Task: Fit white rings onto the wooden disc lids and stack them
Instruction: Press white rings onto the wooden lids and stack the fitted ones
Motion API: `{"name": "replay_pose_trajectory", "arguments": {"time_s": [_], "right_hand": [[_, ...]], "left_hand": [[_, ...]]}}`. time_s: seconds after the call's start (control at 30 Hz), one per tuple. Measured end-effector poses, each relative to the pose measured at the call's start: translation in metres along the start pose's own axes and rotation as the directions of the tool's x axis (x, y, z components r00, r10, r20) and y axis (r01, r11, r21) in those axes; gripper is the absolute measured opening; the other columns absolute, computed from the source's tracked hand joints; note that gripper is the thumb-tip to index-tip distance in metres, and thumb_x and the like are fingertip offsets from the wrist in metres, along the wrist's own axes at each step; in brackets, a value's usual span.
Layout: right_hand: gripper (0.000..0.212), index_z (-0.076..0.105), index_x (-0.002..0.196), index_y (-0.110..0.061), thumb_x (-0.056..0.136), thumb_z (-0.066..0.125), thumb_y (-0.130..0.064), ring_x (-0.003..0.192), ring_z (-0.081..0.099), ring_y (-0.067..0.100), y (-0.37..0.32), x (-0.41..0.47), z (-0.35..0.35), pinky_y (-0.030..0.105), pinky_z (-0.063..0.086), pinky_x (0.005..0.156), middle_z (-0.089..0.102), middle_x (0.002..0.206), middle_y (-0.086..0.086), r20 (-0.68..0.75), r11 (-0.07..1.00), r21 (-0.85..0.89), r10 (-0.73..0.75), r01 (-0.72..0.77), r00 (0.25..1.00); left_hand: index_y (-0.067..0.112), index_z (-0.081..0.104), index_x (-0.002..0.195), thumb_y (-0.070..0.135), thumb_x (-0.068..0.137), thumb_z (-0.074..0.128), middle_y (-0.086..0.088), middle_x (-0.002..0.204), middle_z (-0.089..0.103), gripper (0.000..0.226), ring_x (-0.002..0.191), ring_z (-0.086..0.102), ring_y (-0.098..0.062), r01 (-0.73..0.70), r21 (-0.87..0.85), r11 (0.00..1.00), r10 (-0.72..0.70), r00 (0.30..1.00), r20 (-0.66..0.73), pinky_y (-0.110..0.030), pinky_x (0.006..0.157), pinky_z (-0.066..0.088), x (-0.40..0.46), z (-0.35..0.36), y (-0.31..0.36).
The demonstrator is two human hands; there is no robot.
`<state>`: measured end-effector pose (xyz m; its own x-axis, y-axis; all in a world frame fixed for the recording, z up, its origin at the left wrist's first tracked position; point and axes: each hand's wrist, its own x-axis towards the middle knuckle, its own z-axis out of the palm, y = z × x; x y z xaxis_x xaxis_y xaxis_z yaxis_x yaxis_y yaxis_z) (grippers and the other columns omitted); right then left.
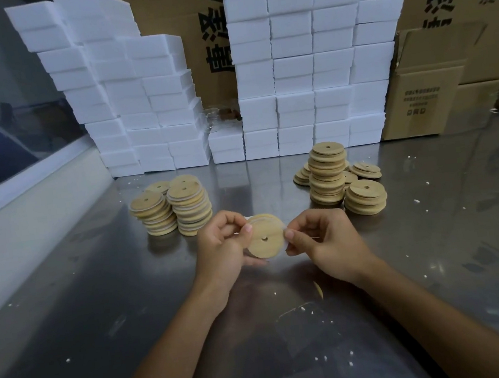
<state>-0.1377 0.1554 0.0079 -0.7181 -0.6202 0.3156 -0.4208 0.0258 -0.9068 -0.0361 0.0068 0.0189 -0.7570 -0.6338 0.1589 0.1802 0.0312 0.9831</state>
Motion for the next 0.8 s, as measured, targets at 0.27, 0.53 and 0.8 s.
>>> {"name": "replay_pose_trajectory", "arguments": {"time_s": [0.27,0.53,0.8], "right_hand": [[0.005,0.072,0.086,-0.001,0.090,0.070,-0.004,0.067,0.072,0.024,-0.0024,-0.0012,-0.0025,0.036,0.061,0.073,0.074,0.072,0.014,0.021,0.999,0.048,-0.008,0.007,1.000],[0.005,0.072,0.084,-0.003,0.089,0.071,-0.004,0.068,0.070,0.017,0.0009,-0.0036,0.0050,0.025,0.058,0.062,0.073,0.074,0.015,0.021,0.991,0.120,0.060,-0.062,0.998],[0.009,0.065,0.089,-0.004,0.096,0.061,-0.007,0.056,0.060,0.012,0.0031,0.0001,0.0021,0.027,0.053,0.056,0.065,0.065,0.001,-0.133,0.973,0.221,0.096,-0.065,0.987]], "left_hand": [[0.005,0.057,0.079,-0.004,0.093,0.057,-0.020,0.092,0.068,0.016,0.074,0.071,-0.029,0.090,-0.060,0.994,-0.090,0.996,-0.007,-0.040,0.051,0.057,-0.0004,-0.0001,0.0013],[0.006,0.052,0.082,-0.001,0.095,0.055,-0.019,0.095,0.065,0.015,0.085,0.068,-0.037,0.136,-0.177,0.975,-0.142,0.990,-0.019,-0.039,0.055,0.058,0.0010,0.0011,-0.0010],[0.004,0.061,0.078,0.001,0.090,0.064,-0.012,0.072,0.068,0.013,0.066,0.068,-0.018,0.169,0.062,0.984,-0.173,0.983,0.060,-0.037,0.060,0.060,-0.0016,0.0027,-0.0040]]}}
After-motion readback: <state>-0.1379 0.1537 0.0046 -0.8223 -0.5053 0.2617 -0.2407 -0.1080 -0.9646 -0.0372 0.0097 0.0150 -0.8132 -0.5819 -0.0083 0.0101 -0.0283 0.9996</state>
